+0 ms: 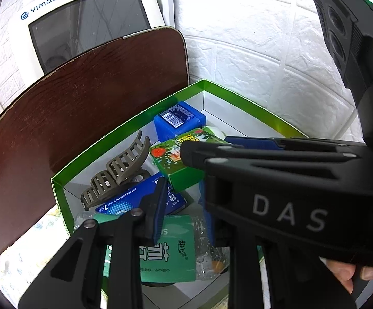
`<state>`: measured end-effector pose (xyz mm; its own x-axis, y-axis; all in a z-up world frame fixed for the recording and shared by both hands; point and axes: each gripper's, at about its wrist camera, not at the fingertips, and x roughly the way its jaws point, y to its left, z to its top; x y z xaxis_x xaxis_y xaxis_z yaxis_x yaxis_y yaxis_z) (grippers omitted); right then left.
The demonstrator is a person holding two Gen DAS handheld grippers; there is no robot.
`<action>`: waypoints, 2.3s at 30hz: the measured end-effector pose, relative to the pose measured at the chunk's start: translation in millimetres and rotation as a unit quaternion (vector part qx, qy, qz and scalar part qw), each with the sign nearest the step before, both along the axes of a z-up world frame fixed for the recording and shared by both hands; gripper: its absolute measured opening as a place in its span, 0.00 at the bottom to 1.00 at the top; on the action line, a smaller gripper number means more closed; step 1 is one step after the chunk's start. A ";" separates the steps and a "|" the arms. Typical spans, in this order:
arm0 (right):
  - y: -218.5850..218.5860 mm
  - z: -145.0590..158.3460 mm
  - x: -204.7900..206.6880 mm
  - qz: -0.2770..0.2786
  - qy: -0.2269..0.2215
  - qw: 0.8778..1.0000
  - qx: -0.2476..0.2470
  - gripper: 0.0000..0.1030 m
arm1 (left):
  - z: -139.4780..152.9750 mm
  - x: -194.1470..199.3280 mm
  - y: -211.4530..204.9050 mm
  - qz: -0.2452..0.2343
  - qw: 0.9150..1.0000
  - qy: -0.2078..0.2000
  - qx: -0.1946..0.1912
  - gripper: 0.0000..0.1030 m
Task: Organize rigid objects
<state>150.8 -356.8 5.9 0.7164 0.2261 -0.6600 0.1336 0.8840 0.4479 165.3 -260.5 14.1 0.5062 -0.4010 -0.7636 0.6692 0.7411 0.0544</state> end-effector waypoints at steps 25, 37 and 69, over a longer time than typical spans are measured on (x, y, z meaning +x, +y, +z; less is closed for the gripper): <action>26.8 32.3 -82.3 -0.077 -0.047 0.990 -0.113 0.45 | 37.9 -70.2 59.4 0.070 0.995 -0.063 -0.041 0.71; 63.4 41.2 -151.1 -0.085 -0.064 0.980 -0.169 0.55 | 40.9 -131.0 105.9 0.096 0.989 -0.088 -0.069 0.80; 77.4 40.9 -210.7 -0.117 -0.068 0.970 -0.201 0.67 | 50.0 -172.1 127.7 0.094 0.987 -0.099 -0.085 0.81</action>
<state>-59.9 -279.4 46.9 0.8037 -0.2096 -0.5569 0.3159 0.9434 0.1007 -6.8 -132.8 64.2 0.7163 -0.3999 -0.5718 0.5080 0.8607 0.0344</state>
